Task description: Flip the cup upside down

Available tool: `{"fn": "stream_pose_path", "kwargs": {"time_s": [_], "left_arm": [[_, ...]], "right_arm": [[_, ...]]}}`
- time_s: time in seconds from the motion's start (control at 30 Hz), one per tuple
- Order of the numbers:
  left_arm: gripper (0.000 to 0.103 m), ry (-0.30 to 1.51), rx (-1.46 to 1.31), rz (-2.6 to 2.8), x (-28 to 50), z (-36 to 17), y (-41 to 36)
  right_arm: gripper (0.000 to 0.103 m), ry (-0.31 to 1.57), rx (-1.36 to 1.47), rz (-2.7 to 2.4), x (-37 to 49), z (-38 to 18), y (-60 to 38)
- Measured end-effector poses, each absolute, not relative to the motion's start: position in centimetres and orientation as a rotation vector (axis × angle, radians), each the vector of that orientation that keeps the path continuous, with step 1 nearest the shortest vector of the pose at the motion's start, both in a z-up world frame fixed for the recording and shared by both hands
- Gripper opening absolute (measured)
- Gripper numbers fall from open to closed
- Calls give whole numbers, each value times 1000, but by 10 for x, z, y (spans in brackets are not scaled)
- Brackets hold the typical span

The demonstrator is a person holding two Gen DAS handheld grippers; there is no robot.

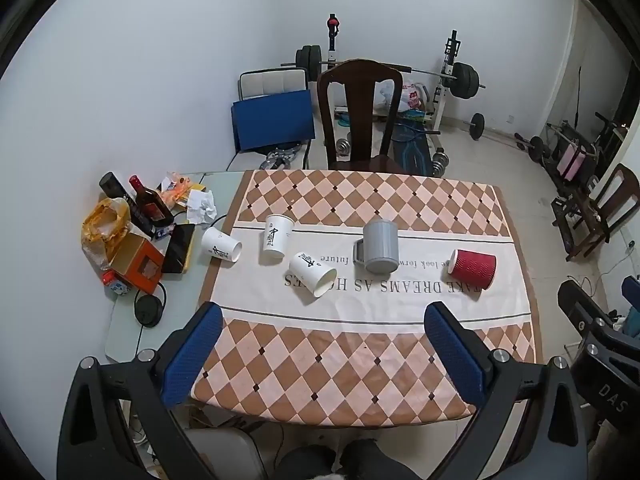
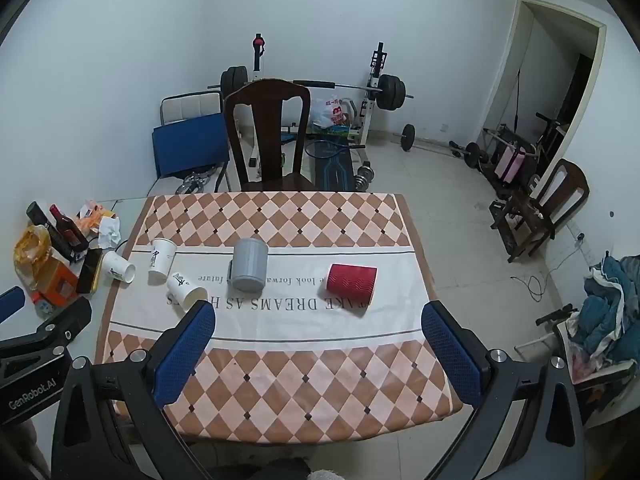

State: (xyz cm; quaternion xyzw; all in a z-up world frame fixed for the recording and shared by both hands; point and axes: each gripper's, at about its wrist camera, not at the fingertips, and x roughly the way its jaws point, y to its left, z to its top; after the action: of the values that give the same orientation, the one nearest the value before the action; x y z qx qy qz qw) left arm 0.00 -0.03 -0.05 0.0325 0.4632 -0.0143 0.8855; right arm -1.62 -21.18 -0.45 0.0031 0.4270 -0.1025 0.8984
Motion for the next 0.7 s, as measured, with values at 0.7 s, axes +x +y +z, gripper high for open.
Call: {"fn": "stream_pose_path", "kwargs": {"time_s": [0.7], "left_arm": [[103,986,58,-61,4,-3,-8]], "right_arm": [[103,899,1,-223,-20,-7,-218]]}}
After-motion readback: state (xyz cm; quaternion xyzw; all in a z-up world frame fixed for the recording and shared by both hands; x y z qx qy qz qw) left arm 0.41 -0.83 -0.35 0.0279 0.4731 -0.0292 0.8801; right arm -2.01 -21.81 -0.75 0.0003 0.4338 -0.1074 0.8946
